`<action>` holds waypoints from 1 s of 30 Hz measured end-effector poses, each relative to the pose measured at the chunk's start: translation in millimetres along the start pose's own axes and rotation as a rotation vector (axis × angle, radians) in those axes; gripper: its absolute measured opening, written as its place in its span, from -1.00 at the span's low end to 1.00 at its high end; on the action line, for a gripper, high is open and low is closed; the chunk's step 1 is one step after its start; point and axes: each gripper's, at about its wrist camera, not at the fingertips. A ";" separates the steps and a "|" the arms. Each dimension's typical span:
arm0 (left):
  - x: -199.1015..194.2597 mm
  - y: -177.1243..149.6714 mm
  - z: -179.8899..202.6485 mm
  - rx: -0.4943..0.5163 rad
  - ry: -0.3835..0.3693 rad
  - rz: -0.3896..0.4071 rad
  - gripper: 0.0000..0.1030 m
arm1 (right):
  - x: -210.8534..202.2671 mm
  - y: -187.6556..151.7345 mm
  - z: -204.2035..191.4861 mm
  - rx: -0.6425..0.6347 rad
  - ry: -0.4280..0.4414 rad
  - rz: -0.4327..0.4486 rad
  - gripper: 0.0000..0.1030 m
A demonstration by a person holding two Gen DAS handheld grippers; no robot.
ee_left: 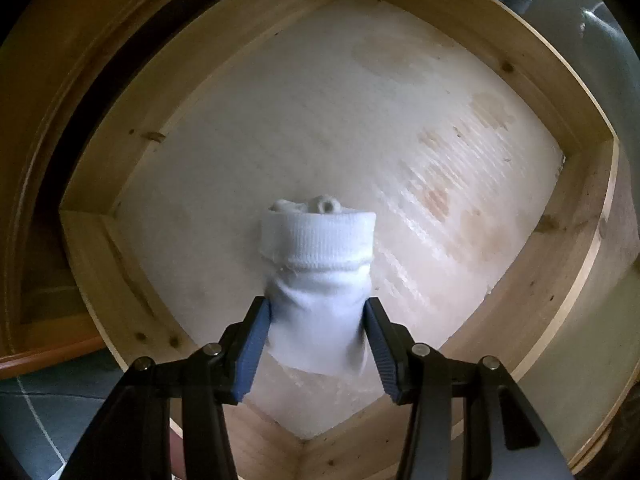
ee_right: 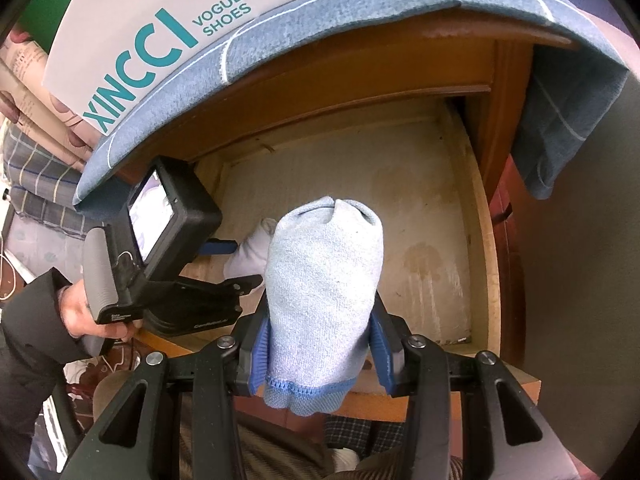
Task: Take underwear out of drawer
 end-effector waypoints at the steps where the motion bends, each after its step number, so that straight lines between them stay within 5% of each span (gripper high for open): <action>1: -0.9 0.4 -0.1 0.000 -0.001 0.004 -0.08 | 1.0 0.3 -0.2 0.000 0.001 -0.001 -0.20; 9: -1.2 -31.7 -4.7 -0.032 0.023 0.073 -0.32 | 2.0 -0.3 1.1 0.001 0.000 -0.002 -0.20; 20: -22.9 -61.2 7.8 -0.075 0.044 0.141 -0.34 | 3.3 -1.0 0.9 -0.004 -0.015 0.001 -0.20; 30: -85.8 -88.7 13.7 -0.191 0.085 0.253 -0.34 | 12.6 -3.5 6.3 -0.004 -0.034 -0.004 -0.20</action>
Point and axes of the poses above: each gripper's, at about its wrist camera, not at the fingertips, and x roughly the way its jaws point, z to its right, y to its top, and after that the axes turned 13 degrees about -x, right-handed
